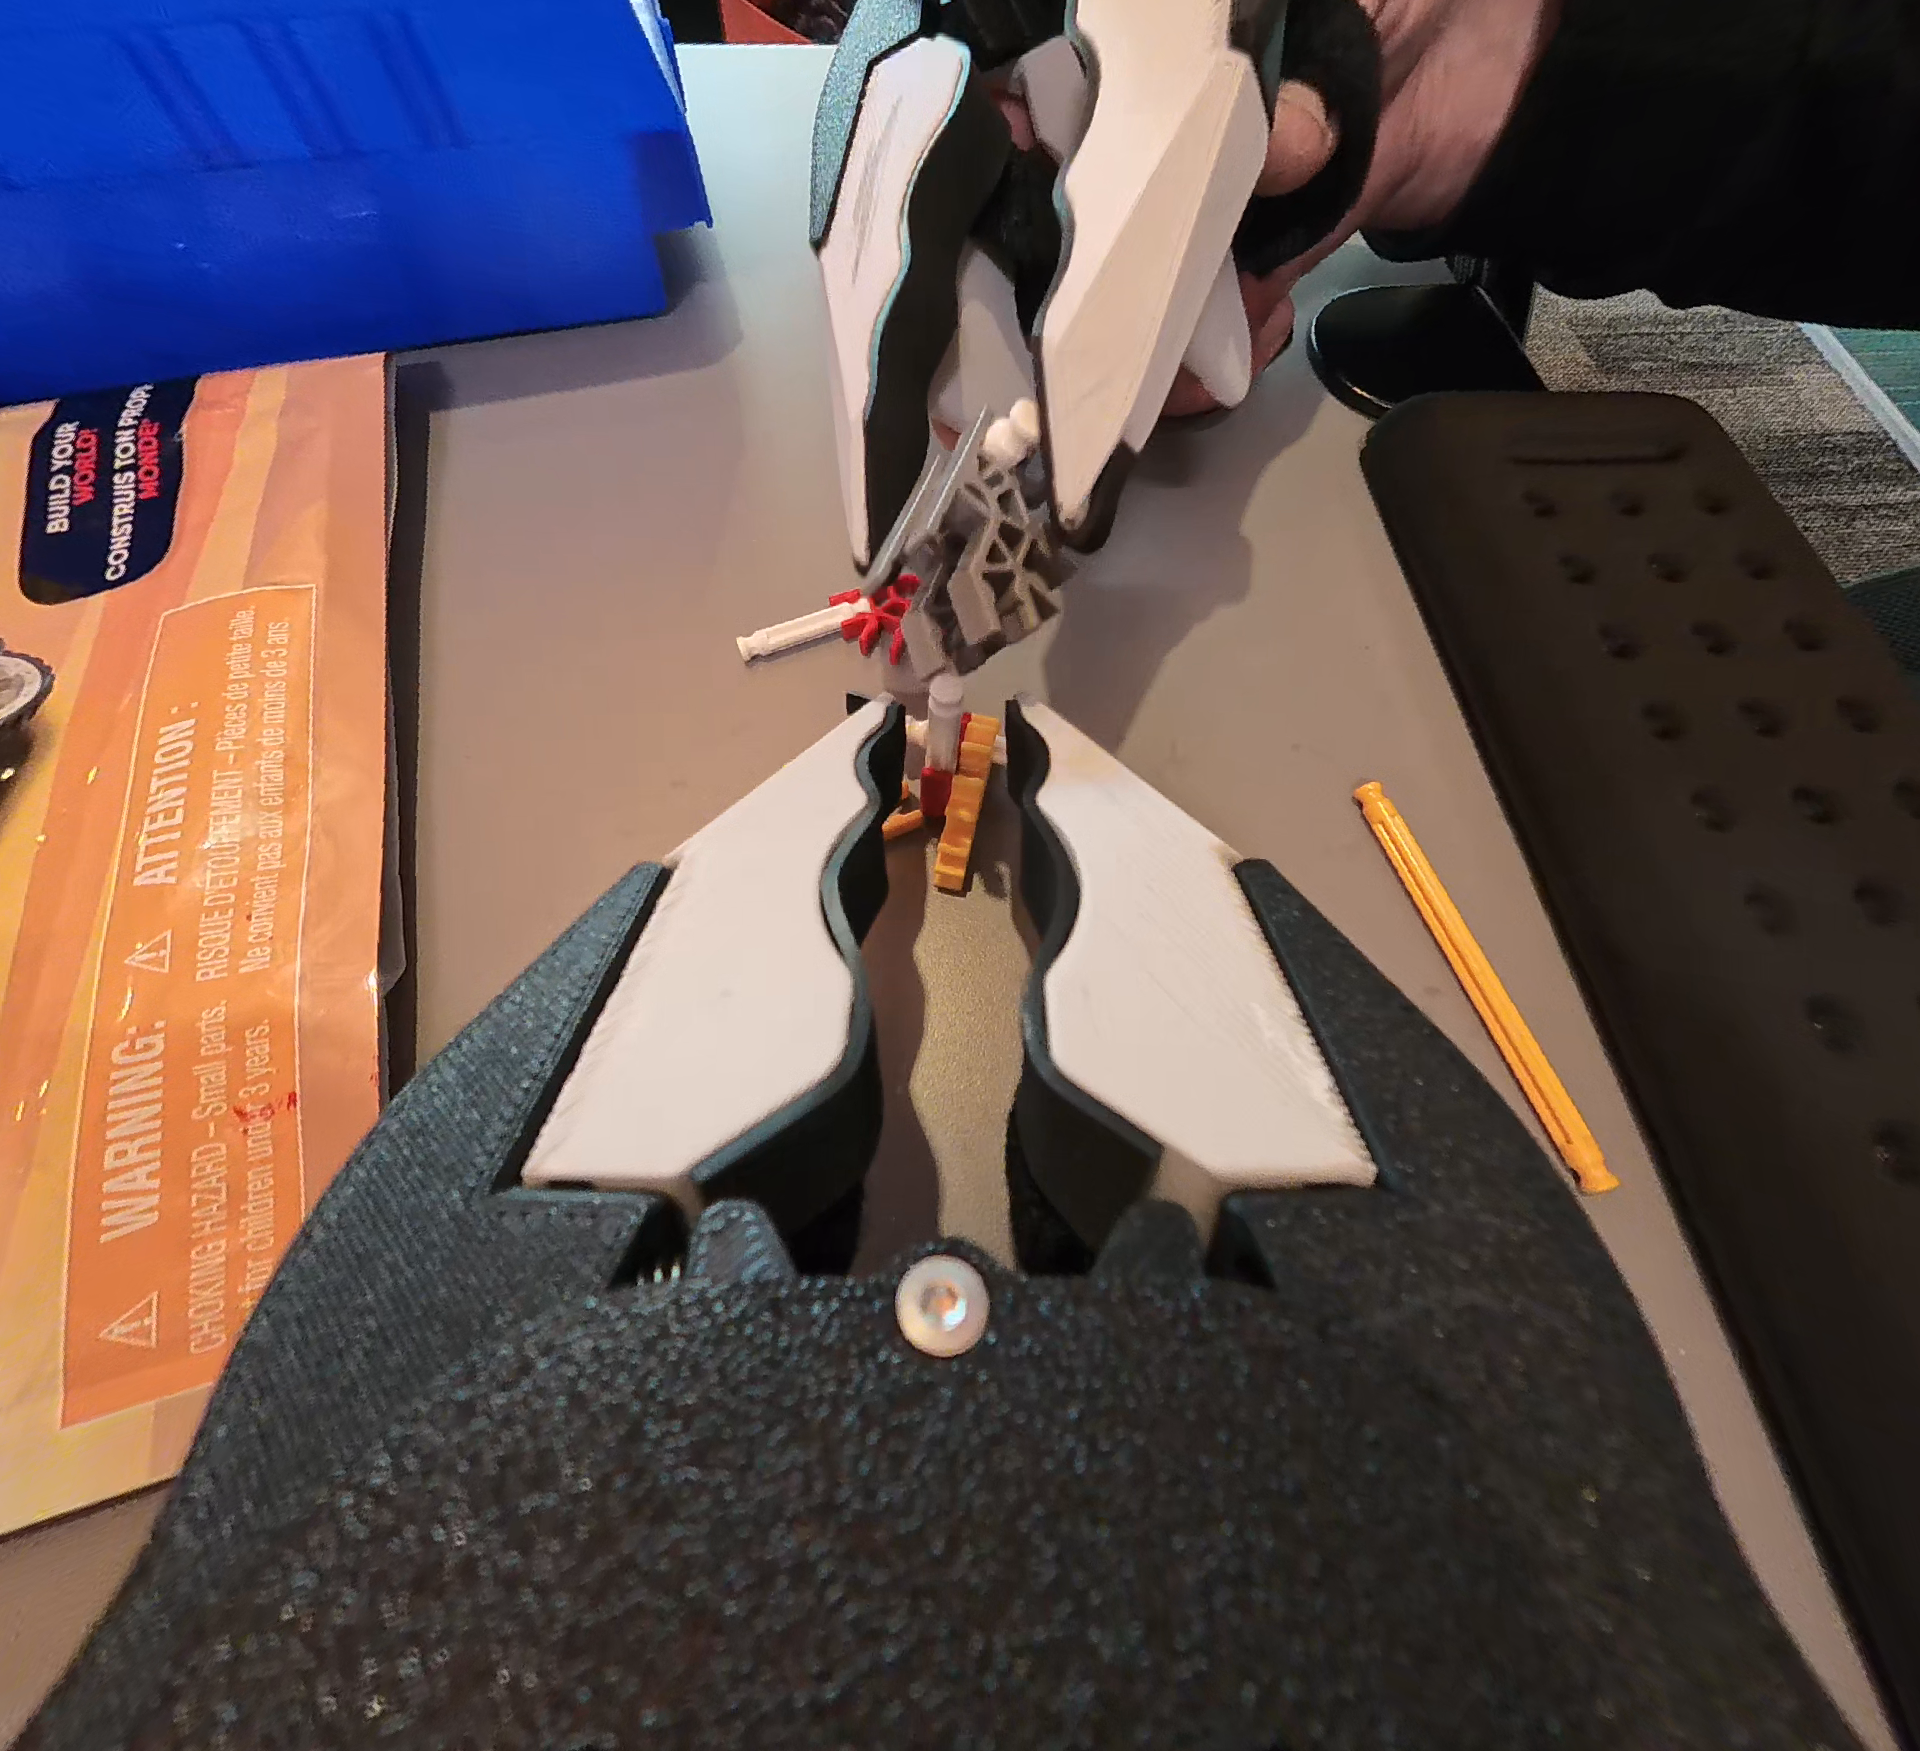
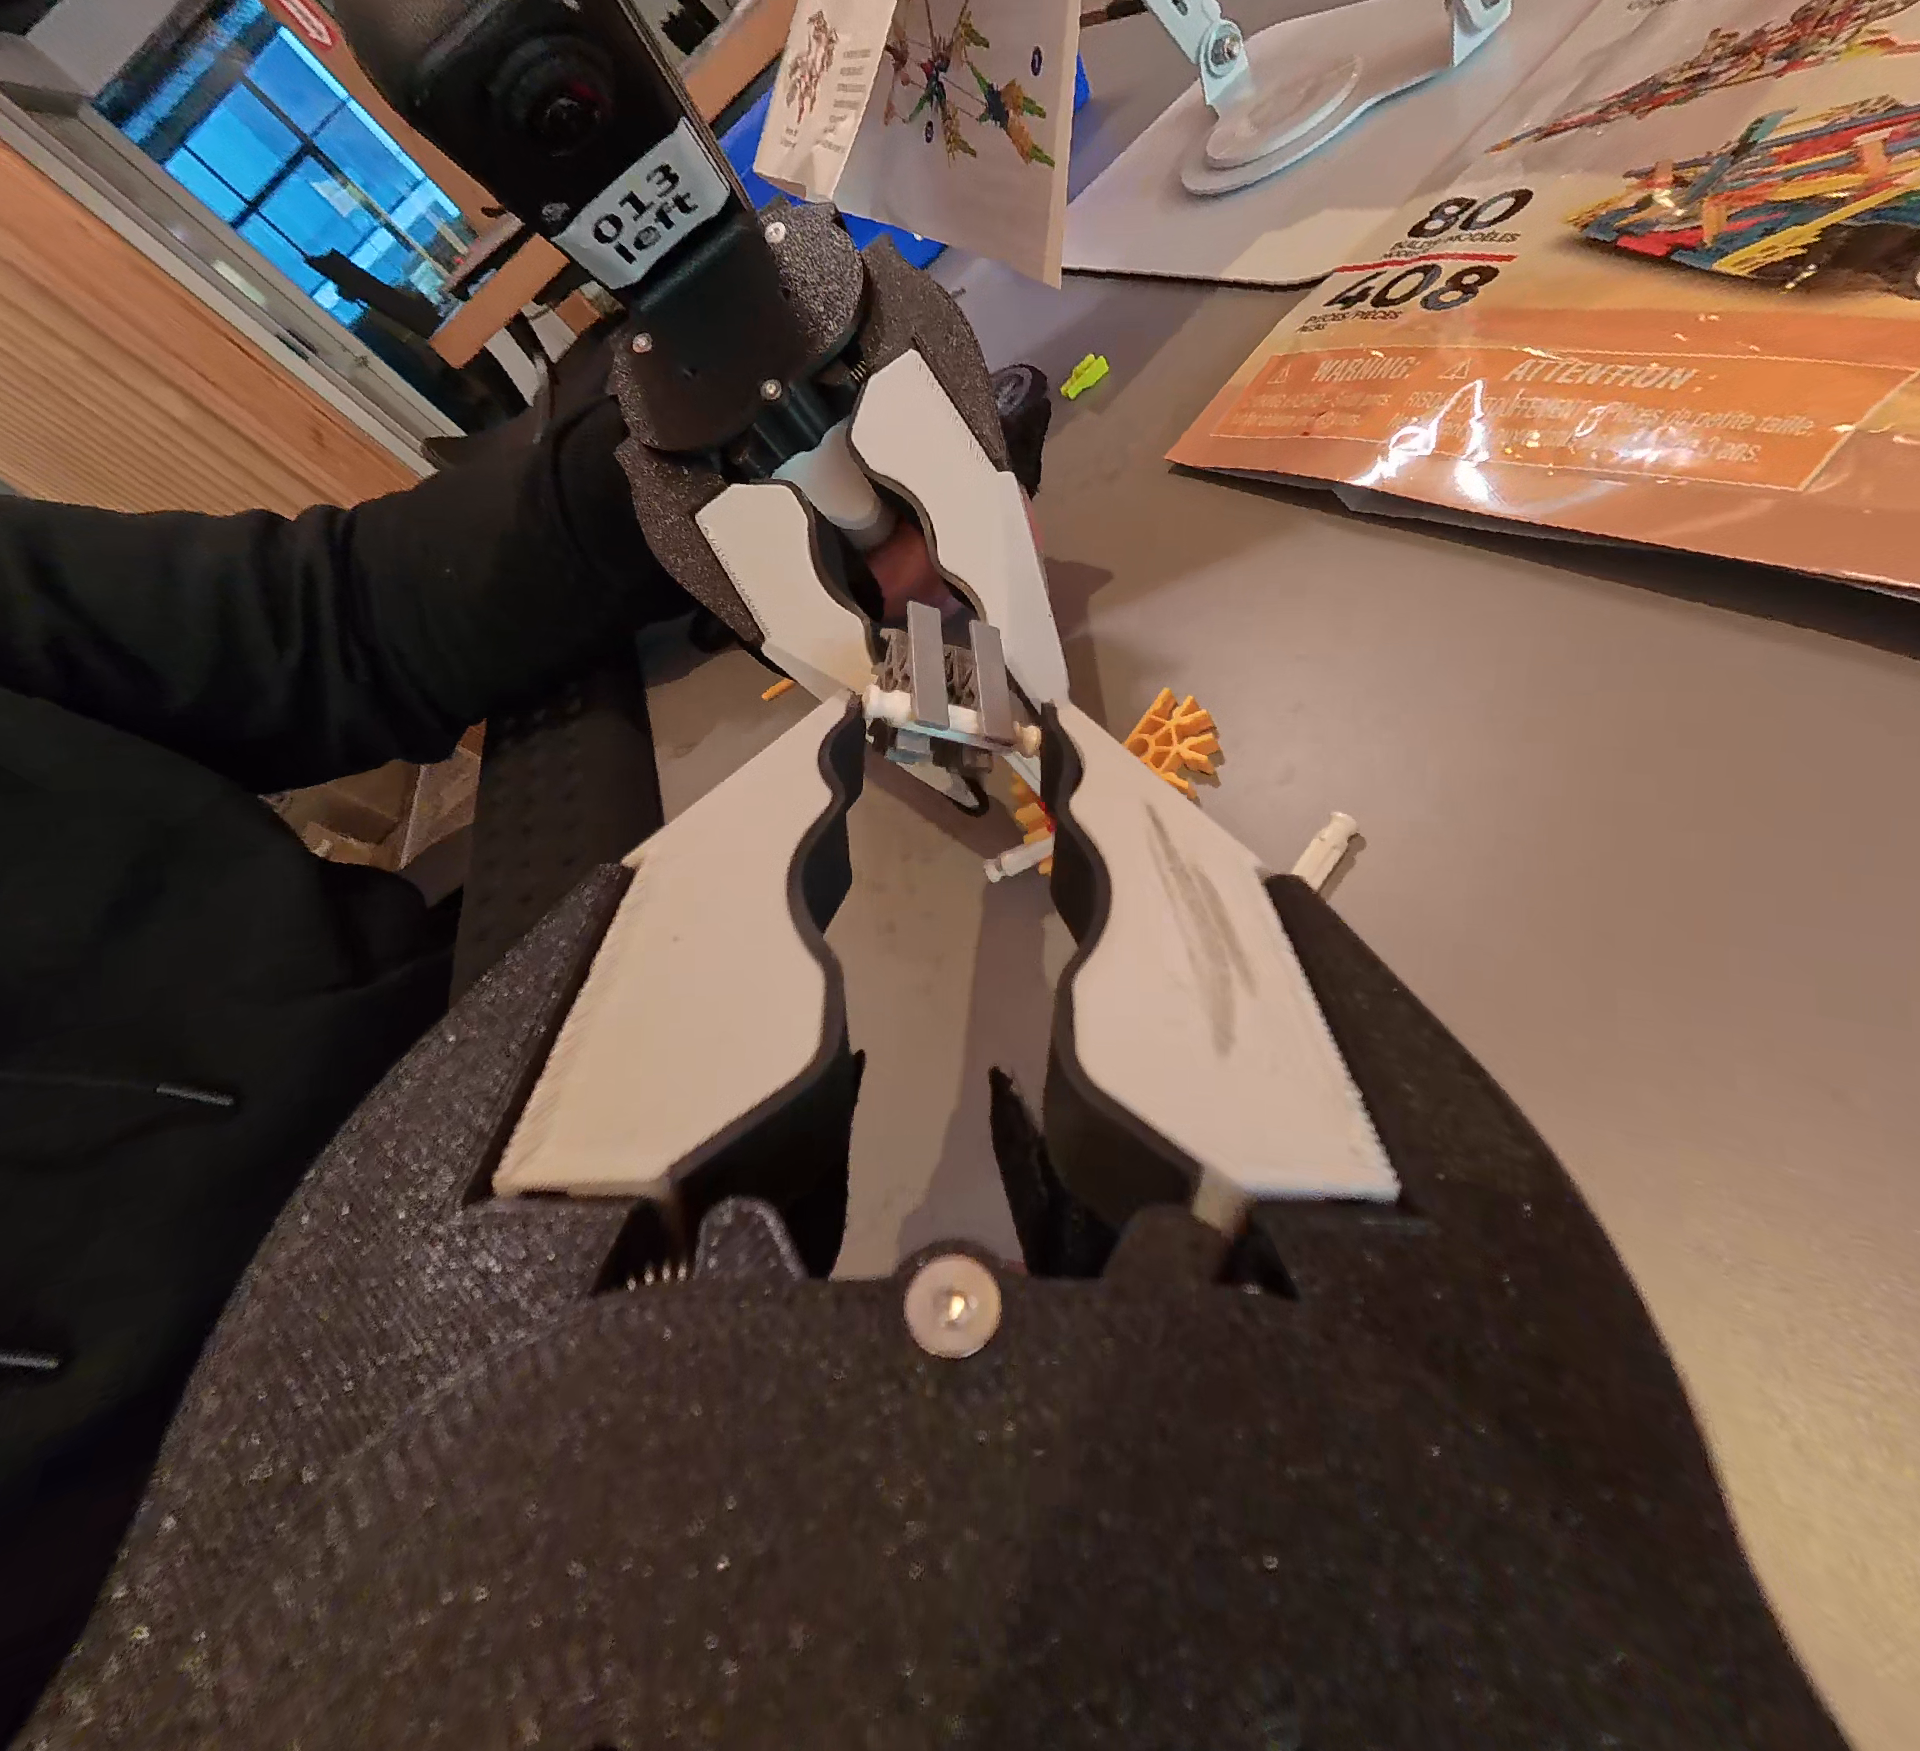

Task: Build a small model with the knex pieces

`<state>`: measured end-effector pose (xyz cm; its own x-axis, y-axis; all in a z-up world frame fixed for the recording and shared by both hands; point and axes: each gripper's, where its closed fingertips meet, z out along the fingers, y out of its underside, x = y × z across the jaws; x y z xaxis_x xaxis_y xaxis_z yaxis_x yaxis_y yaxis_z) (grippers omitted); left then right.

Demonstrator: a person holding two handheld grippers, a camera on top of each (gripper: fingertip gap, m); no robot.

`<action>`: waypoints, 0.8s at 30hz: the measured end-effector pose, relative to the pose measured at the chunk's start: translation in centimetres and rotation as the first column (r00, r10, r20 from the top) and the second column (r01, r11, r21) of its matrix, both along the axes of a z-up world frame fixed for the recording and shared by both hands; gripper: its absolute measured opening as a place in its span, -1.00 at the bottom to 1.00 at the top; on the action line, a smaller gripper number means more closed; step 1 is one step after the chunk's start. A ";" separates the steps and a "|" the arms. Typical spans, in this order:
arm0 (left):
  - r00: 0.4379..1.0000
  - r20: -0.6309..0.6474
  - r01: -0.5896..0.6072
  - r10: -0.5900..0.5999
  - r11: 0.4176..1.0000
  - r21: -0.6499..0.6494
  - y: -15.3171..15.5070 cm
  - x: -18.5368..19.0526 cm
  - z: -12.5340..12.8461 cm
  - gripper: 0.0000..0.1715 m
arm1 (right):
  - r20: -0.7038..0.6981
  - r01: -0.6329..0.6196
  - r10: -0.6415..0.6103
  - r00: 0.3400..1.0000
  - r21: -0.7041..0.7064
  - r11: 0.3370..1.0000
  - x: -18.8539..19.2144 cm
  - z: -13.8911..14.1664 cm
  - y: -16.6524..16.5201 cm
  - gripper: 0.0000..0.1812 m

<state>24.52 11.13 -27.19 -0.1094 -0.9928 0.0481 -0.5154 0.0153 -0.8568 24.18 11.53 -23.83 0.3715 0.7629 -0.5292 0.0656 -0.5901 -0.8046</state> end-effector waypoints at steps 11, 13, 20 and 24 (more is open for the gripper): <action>1.000 0.001 0.008 -0.008 1.000 -0.008 -0.1 0.0 0.0 -0.79 | -0.117 -0.107 0.135 0.984 0.221 0.969 -0.4 3.0 -2.5 -0.64; 1.000 0.001 0.012 -0.012 1.000 -0.008 -0.1 0.0 0.0 -0.79 | -0.109 -0.103 0.132 0.985 0.236 0.966 -0.4 3.0 -2.5 -0.64; 1.000 0.013 0.029 -0.029 0.999 -0.019 -0.3 -0.2 0.2 -0.76 | 0.120 -0.111 0.081 0.990 0.274 0.955 0.0 0.6 -1.8 -0.64; 1.000 0.013 0.027 -0.027 0.999 -0.021 -0.3 -0.3 0.3 -0.76 | 0.210 -0.133 0.072 0.975 0.291 0.947 -0.2 -0.3 -1.7 -0.64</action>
